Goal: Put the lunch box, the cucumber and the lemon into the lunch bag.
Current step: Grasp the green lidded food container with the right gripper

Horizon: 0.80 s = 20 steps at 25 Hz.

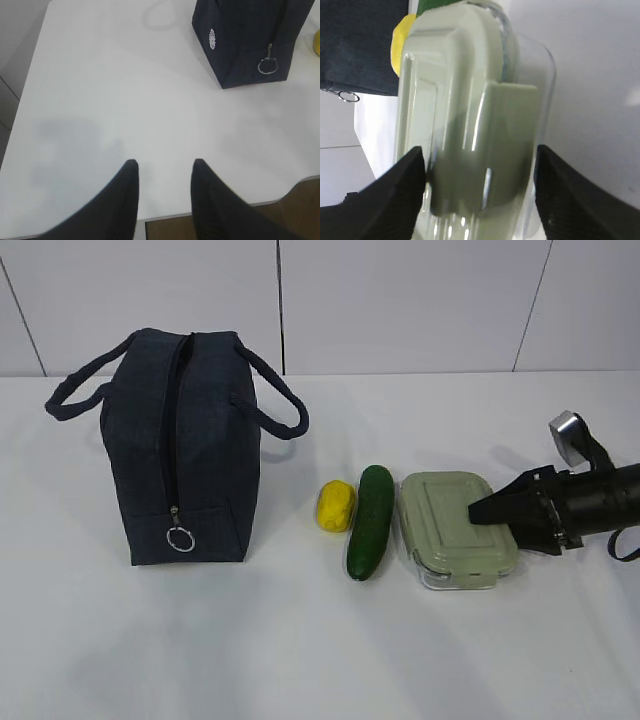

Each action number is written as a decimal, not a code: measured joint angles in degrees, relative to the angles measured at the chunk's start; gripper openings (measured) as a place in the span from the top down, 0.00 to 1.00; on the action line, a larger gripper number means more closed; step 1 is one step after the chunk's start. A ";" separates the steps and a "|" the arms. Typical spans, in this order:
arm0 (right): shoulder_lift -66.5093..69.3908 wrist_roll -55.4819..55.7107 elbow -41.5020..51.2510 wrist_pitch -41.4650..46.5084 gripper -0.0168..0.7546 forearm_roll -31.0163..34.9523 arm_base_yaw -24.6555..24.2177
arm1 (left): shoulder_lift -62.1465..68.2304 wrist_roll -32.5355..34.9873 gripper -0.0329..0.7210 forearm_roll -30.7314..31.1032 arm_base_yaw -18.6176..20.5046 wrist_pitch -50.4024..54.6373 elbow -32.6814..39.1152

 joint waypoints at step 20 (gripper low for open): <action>0.33 0.13 -0.34 0.81 0.42 -0.34 0.26 | 0.00 0.00 0.64 0.00 0.00 0.00 0.00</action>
